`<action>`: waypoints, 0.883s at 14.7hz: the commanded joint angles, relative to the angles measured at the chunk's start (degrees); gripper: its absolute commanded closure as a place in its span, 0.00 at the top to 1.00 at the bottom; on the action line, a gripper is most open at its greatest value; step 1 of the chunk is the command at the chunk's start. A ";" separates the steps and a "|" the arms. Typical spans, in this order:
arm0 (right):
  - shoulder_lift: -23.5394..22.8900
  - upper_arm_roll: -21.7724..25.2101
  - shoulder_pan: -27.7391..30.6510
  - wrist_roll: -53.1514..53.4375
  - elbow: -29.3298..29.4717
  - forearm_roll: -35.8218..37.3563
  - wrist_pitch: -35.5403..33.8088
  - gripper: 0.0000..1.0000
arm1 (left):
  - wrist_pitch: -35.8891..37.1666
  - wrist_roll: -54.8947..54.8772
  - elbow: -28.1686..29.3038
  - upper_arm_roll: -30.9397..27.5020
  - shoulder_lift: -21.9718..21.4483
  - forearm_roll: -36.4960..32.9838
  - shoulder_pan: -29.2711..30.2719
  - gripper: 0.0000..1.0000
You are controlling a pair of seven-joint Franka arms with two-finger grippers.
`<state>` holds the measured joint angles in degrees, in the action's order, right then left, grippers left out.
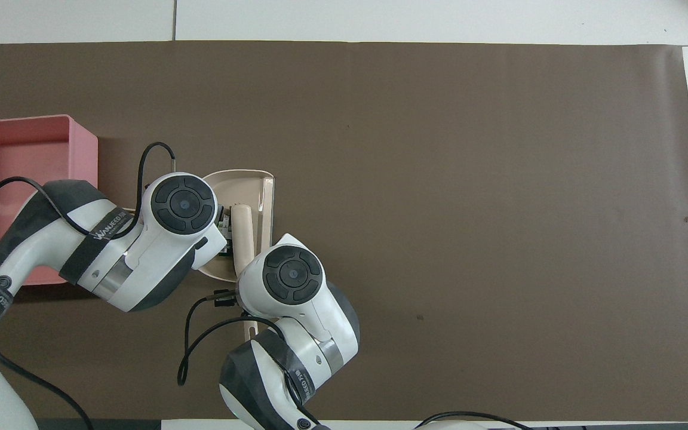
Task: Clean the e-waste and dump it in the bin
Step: 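Sweep the circuit parts into the dustpan with the brush in the right gripper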
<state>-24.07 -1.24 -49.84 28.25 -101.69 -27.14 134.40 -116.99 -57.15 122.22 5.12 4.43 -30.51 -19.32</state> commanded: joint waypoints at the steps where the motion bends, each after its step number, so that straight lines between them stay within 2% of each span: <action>1: 0.68 0.18 0.88 0.83 1.23 0.76 -3.70 0.00 | -0.52 -1.90 2.05 -0.46 -1.44 -0.52 -0.55 0.00; 3: 3.23 0.36 2.02 1.27 0.70 3.74 -8.69 0.00 | -2.09 -3.40 2.05 -0.37 -1.44 0.44 0.86 0.00; 6: 5.96 0.27 3.17 1.37 0.61 9.46 -15.12 0.00 | -2.36 -3.93 2.06 -0.28 -1.35 5.71 3.14 0.00; 11: 6.93 0.27 3.25 1.36 0.35 14.56 -20.39 0.00 | -6.92 -15.33 2.23 -0.37 -1.27 15.37 5.16 0.00; 13: 9.38 0.27 5.17 1.45 -0.09 16.32 -22.85 0.00 | -7.55 -17.11 2.23 -0.37 -1.27 18.37 5.52 0.00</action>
<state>-17.79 -0.48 -46.71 28.47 -100.62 -13.06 113.87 -122.49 -71.24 123.17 4.71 4.45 -15.07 -14.59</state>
